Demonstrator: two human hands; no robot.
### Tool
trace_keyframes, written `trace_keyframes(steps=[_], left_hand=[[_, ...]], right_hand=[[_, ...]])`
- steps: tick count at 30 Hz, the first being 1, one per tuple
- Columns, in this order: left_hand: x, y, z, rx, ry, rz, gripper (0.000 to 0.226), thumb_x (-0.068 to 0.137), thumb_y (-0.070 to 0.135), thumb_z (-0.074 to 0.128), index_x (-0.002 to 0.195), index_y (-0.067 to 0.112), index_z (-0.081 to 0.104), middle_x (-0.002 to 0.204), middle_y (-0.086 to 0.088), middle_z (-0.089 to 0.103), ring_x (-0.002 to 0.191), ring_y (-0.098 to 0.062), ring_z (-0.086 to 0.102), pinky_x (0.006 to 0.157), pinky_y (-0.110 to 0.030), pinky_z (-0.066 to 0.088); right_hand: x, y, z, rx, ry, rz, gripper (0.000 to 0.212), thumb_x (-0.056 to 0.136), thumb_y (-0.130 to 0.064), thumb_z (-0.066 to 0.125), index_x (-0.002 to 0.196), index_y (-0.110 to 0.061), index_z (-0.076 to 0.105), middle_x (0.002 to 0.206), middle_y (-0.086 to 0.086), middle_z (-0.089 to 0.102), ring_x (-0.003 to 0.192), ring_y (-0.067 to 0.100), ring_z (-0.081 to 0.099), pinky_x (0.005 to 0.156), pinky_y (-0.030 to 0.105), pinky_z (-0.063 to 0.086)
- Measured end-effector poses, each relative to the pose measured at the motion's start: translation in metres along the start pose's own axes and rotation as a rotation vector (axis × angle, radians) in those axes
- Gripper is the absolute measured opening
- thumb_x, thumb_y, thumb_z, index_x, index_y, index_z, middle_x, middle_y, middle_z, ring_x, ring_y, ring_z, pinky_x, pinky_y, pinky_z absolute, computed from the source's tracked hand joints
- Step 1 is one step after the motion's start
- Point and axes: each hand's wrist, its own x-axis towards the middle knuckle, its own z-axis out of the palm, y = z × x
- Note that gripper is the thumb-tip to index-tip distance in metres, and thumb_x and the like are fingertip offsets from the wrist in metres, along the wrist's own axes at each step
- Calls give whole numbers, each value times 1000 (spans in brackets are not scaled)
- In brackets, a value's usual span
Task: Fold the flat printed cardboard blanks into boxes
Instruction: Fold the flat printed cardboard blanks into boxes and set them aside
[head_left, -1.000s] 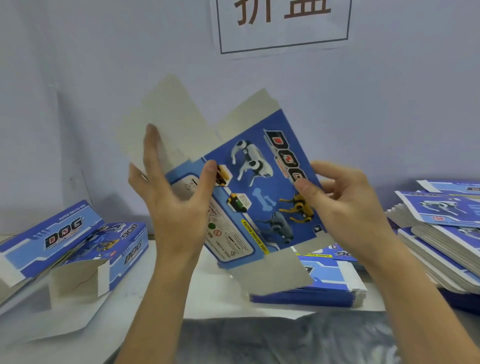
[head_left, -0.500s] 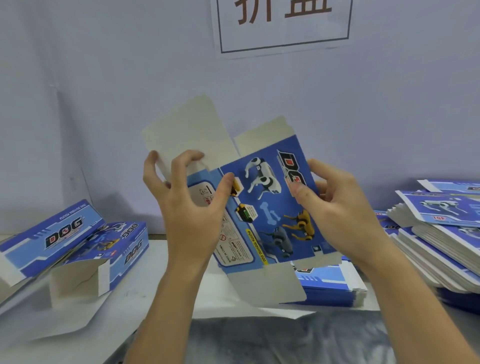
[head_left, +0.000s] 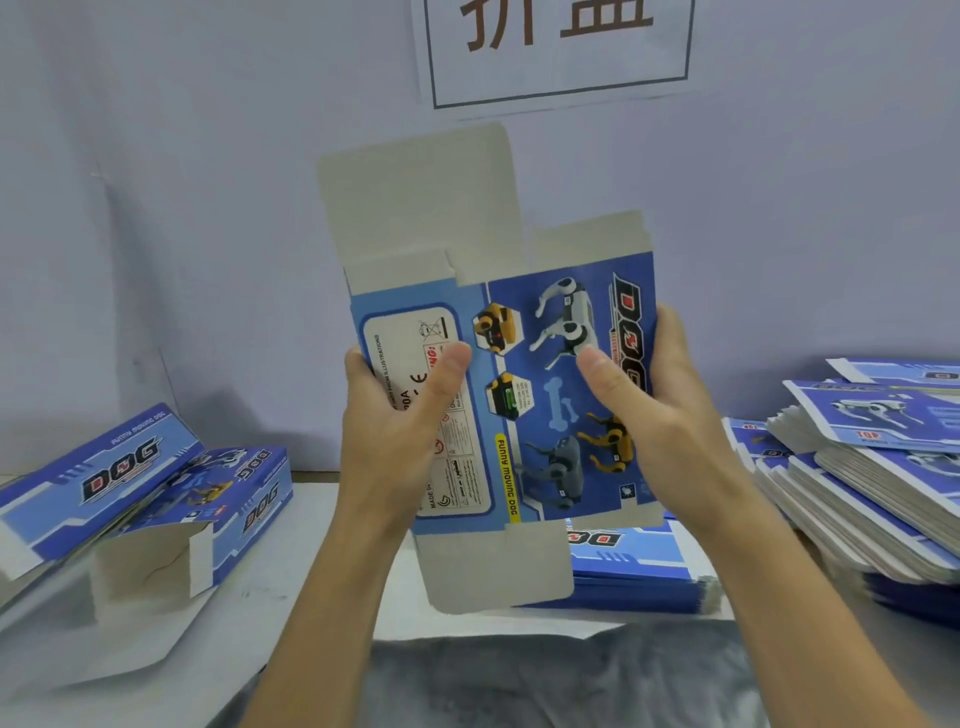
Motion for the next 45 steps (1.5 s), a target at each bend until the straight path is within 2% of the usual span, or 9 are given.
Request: trace_keyframes(steps=[7,11,15,20,26,31,35,40,45], left_hand=[[-9,7,13,-147,-275,-57,75,78,61,64,140,30,35,105,16,73,93,-13,75,67,-23,59],[-12,7,20,-191,-183,-37,46,85,54,63,119,40,36,115,3,61,93,-12,74,67,-24,59],[-4,5,23,25,-78,37,31,79,65,64,107,58,51,120,0,61,114,-23,63,90,-43,57],[-1,0,14,4,32,55,67,75,57,75,132,31,51,102,9,73,93,-11,74,74,-28,61],[-9,5,15,-22,-205,95,65,89,38,64,149,28,39,119,20,69,110,-1,67,82,-13,55],[-7,7,14,-78,-231,66,60,90,31,69,141,19,40,109,7,70,103,-13,72,84,-28,59],[-4,12,13,-144,19,36,61,83,48,74,130,27,41,98,1,72,83,-13,74,68,-27,59],[-4,17,11,-31,29,133,54,82,52,64,132,43,46,102,6,70,92,-18,74,79,-47,62],[-9,22,19,-68,-26,215,42,86,41,62,125,29,53,103,4,73,83,-6,75,60,-16,56]], right_hand=[[-3,9,20,218,-156,115,44,91,-45,54,130,-29,46,117,-4,72,102,20,73,83,41,61],[-1,11,18,156,-36,107,41,89,-46,63,124,-27,52,112,-3,73,97,20,74,79,41,61],[1,11,21,64,86,33,33,92,-33,67,121,-28,53,105,-13,72,89,7,74,64,23,60],[0,9,26,106,-20,17,38,95,-37,60,131,-32,51,113,-12,71,95,7,72,69,23,60],[-1,7,9,-20,56,-82,59,89,-50,64,138,-61,33,130,-43,51,130,-10,45,102,23,49],[-1,7,6,-54,36,-99,60,88,-48,61,135,-68,30,130,-52,43,118,-30,39,83,-3,39],[-5,8,25,-27,-106,-87,64,92,-41,60,146,-56,28,140,-32,50,137,2,44,107,29,45],[-4,5,30,-35,-96,-145,68,95,-10,57,142,-46,24,97,-50,57,95,-24,56,72,-3,43],[0,1,24,-42,-25,-176,58,102,-23,53,151,-39,27,120,-58,43,117,-31,39,86,-6,36]])
